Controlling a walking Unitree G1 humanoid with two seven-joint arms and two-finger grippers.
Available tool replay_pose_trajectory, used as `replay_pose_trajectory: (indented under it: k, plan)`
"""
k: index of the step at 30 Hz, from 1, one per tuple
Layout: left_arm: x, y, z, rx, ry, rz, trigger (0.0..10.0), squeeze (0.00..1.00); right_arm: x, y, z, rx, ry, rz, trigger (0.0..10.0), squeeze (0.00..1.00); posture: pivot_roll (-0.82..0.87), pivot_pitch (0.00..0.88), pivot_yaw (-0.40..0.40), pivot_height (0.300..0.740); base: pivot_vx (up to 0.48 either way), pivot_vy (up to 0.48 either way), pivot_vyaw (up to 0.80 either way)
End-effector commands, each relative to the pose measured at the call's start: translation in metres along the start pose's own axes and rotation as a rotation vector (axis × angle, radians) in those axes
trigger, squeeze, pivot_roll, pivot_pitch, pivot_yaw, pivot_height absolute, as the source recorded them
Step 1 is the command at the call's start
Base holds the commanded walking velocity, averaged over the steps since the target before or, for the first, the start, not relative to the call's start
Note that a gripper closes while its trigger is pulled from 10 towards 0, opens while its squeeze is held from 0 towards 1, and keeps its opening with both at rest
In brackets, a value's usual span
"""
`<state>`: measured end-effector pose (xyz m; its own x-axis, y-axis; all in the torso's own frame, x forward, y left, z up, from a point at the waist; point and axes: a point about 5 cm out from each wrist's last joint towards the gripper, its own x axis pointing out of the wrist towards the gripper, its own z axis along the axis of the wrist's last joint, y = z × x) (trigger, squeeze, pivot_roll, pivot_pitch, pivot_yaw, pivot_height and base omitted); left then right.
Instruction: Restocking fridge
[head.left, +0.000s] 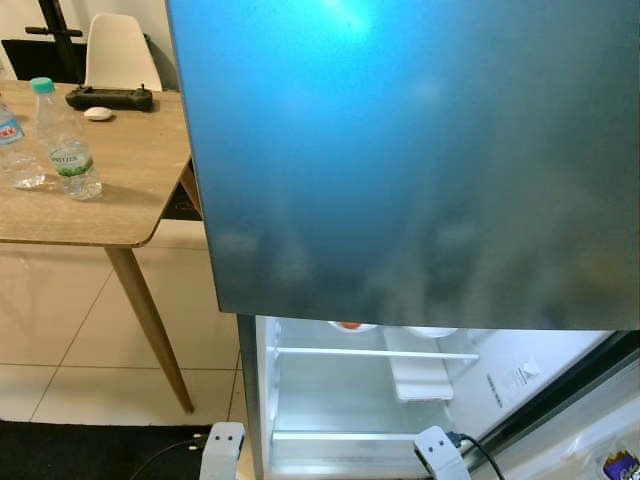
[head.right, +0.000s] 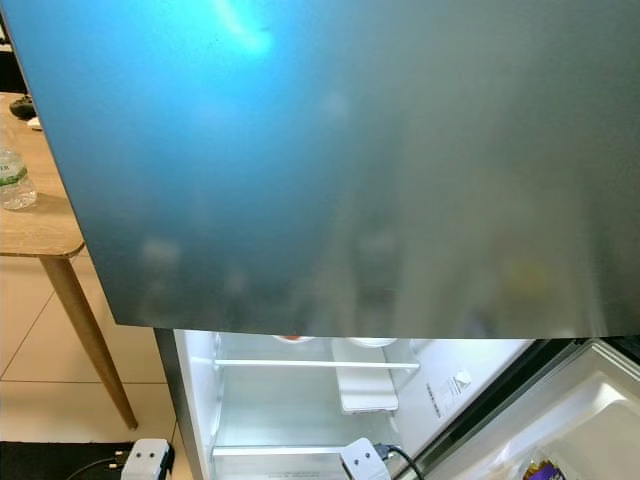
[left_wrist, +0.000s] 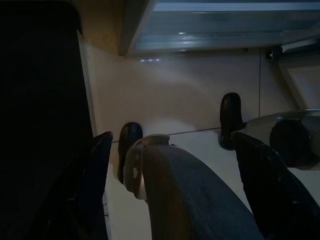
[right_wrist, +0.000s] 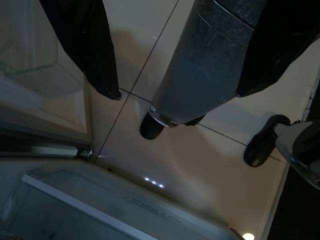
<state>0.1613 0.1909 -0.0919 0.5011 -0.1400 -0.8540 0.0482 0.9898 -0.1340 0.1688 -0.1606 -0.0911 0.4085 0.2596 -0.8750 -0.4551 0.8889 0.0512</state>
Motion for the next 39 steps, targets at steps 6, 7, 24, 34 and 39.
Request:
replay_pose_trajectory:
  k: [6, 7, 24, 34, 39]
  plan:
    - [0.000, 0.001, -0.001, -0.012, 0.009, 0.001, 10.0, 0.00, -0.002, -0.007, -0.001, -0.002, 0.002, -0.020, 10.0, 0.00, 0.08, 0.007, -0.150, 0.740, 0.000, 0.000, 0.00]
    - [0.000, 0.002, -0.001, -0.012, 0.010, 0.001, 10.0, 0.00, -0.002, -0.007, -0.001, -0.003, 0.002, -0.020, 10.0, 0.00, 0.08, 0.007, -0.150, 0.740, 0.000, 0.000, 0.00]
    - [-0.003, 0.008, -0.003, -0.028, 0.008, 0.010, 10.0, 0.00, -0.001, 0.002, -0.007, 0.004, 0.011, 0.002, 10.0, 0.00, 0.06, 0.028, -0.137, 0.740, 0.000, 0.000, 0.00]
    - [-0.002, 0.004, -0.002, -0.018, 0.009, -0.010, 10.0, 0.00, -0.001, 0.005, -0.013, 0.019, 0.021, 0.003, 10.0, 0.00, 0.06, 0.037, -0.130, 0.740, 0.000, 0.000, 0.00]
    - [-0.002, 0.004, -0.001, -0.019, 0.007, -0.013, 10.0, 0.00, -0.001, 0.004, -0.011, 0.013, 0.017, 0.002, 10.0, 0.00, 0.06, 0.031, -0.130, 0.740, 0.000, 0.000, 0.00]
